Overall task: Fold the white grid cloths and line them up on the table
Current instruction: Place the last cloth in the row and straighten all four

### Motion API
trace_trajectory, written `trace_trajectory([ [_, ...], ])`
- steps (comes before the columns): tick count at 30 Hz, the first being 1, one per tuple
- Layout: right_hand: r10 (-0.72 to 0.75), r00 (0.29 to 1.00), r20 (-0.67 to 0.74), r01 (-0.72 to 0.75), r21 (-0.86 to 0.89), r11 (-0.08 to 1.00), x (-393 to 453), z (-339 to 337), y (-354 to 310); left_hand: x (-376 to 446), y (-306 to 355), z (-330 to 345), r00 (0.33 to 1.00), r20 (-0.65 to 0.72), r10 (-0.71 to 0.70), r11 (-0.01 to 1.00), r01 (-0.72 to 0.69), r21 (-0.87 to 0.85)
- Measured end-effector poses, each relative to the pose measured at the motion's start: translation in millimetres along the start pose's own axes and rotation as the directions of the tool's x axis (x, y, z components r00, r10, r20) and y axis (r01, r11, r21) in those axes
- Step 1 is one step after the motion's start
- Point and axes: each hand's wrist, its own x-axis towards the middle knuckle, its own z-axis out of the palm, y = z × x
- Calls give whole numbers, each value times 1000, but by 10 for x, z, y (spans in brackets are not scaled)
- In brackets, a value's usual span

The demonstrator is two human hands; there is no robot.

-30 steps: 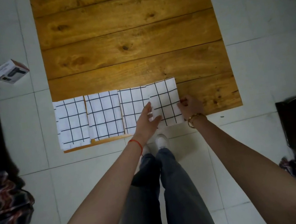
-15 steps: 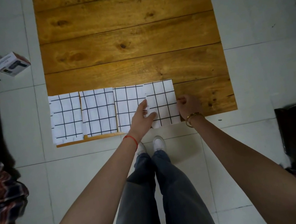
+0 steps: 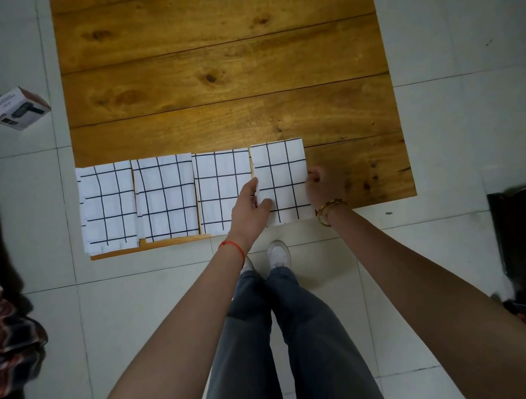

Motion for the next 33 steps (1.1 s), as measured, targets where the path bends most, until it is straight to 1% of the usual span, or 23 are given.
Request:
trace_trajectory([
  [4,15,1000,16,-15,7,1000,-6,22,-3,-11,2,-8,1000,11,3,1000,-3,-7],
  [6,10,1000,-8,-10,9,1000,-13,19,-16,-16,6,-36,1000,-5,19,1000,-19,3],
  [9,-55,993,-109,51,-36,998,-48,26,-39,-48,6,-140,992,-111,57,998,-56,20],
  [11,-145,973,-182,135,-66,989,-98,62,-80,-79,-26,-267,972,-217,84,996,-81,21],
  [12,-182,965,-191,174,-56,983,-129,95,-111,-91,-51,-342,959,-269,87,996,-83,26],
  [14,-224,964,-146,226,-8,974,-203,210,-193,-93,-132,-510,937,-345,55,998,-43,43],
  [16,-244,967,-71,246,25,969,-284,368,-261,-81,-223,-673,925,-378,18,998,8,68],
  [19,-185,983,-4,185,52,981,-376,584,-339,-57,-328,-853,928,-373,10,992,38,123],
  [22,-88,996,-19,88,30,996,-403,723,-388,-24,-389,-937,944,-329,-12,986,66,155],
  [24,-53,999,-3,53,38,998,-395,777,-407,-7,-393,-950,960,-280,-27,985,74,158],
  [28,-37,999,26,36,29,999,-370,836,-425,27,-408,-961,971,-236,-32,983,73,166],
  [31,-42,998,43,42,2,999,-337,888,-424,55,-443,-991,978,-207,-4,972,52,229],
  [33,-49,997,53,49,-14,999,-320,935,-419,73,-458,-1017,982,-190,-4,970,50,238],
])
